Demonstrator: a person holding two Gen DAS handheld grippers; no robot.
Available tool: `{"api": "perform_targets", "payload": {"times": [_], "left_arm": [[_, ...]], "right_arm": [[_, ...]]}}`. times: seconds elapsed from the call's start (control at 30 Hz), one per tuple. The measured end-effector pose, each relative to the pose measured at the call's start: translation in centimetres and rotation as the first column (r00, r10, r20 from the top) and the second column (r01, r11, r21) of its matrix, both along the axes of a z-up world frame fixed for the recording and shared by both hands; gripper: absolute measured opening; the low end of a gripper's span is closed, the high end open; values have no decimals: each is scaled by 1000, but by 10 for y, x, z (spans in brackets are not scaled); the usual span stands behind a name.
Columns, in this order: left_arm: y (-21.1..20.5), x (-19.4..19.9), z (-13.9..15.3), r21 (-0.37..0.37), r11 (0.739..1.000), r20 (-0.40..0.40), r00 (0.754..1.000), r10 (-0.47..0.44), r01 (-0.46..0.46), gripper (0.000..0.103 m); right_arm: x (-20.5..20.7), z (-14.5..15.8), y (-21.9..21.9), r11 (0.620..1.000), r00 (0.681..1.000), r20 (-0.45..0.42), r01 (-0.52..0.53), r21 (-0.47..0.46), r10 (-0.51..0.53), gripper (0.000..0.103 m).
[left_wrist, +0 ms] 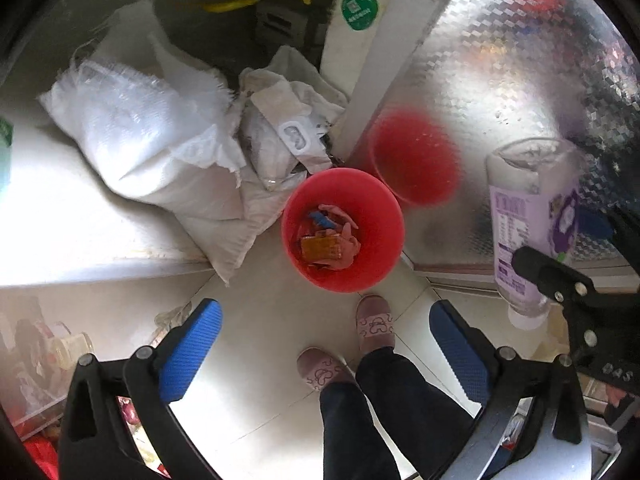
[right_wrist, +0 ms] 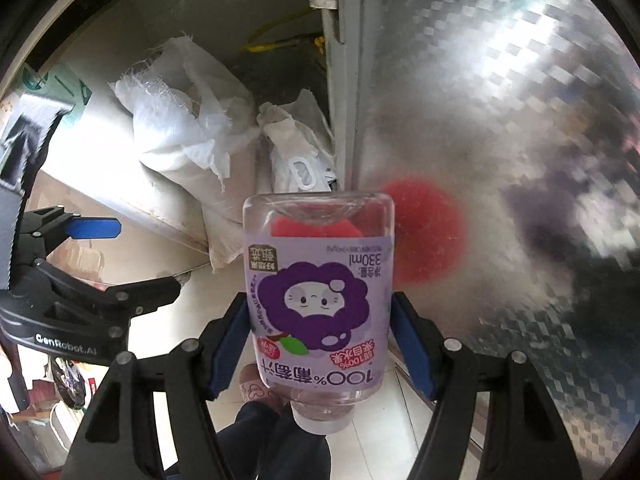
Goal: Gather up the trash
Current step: 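Open the left gripper to drop the sachet while the right gripper drops the bottle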
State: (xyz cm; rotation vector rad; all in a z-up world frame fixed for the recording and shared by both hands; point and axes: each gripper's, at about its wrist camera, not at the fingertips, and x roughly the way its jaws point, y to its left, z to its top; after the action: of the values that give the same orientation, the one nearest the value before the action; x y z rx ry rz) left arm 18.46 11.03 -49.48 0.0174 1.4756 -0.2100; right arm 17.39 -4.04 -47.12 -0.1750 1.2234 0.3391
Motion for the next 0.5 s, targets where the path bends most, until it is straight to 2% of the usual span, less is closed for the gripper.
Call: {"api": "perform_targets", "payload": {"times": [0.13, 0.23, 0.43, 0.5], "left_arm": [[10, -6, -4, 6, 1000, -4, 1000, 19, -19, 103], [16, -9, -7, 48, 998, 7, 1000, 31, -31, 103], [30, -12, -7, 54, 995, 23, 997, 77, -78, 103], [33, -13, -7, 61, 995, 17, 997, 81, -82, 103]], "right_arm": [[5, -7, 11, 998, 998, 14, -67, -10, 67, 66], [9, -12, 20, 995, 994, 32, -99, -22, 100, 67], [16, -18, 35, 987, 986, 41, -158, -26, 159, 67], [17, -18, 37, 987, 986, 48, -159, -31, 160, 71]]}}
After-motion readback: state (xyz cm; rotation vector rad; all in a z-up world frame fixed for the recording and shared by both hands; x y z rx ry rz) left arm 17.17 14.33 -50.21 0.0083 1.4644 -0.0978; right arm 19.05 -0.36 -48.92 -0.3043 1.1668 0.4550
